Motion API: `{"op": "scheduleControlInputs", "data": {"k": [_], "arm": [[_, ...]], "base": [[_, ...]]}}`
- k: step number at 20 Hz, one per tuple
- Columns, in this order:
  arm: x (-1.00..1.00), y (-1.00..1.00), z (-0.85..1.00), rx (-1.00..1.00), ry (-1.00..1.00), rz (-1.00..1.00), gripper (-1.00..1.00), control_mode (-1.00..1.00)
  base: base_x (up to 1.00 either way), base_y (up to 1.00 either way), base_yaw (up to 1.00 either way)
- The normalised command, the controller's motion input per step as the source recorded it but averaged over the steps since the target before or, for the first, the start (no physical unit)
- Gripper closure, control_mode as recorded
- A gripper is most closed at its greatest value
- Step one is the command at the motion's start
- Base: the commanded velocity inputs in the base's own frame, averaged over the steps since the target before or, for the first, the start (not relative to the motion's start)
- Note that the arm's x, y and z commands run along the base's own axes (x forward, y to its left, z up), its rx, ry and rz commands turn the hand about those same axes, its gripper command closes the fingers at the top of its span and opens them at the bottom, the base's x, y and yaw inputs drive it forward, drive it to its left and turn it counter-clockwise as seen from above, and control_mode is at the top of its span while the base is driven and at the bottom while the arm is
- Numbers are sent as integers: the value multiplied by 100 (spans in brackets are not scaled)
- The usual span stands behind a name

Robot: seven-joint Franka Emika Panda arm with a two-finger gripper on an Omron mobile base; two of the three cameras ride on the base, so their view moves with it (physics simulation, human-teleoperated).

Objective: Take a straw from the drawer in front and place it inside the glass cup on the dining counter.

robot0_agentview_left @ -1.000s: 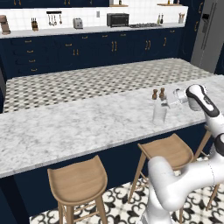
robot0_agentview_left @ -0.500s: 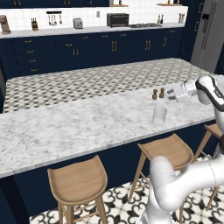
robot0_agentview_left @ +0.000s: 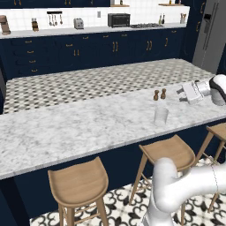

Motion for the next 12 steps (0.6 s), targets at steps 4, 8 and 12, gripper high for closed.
{"op": "scheduleControlInputs", "data": {"k": [4, 8, 12], "arm": [[-48, 9, 22, 0, -4, -3, -100, -100], [-19, 27, 13, -1, 0, -1, -100, -100], [-9, 27, 11, -3, 0, 0, -100, -100]], "base": [[0, 0, 0], [0, 0, 0], [0, 0, 0]]}}
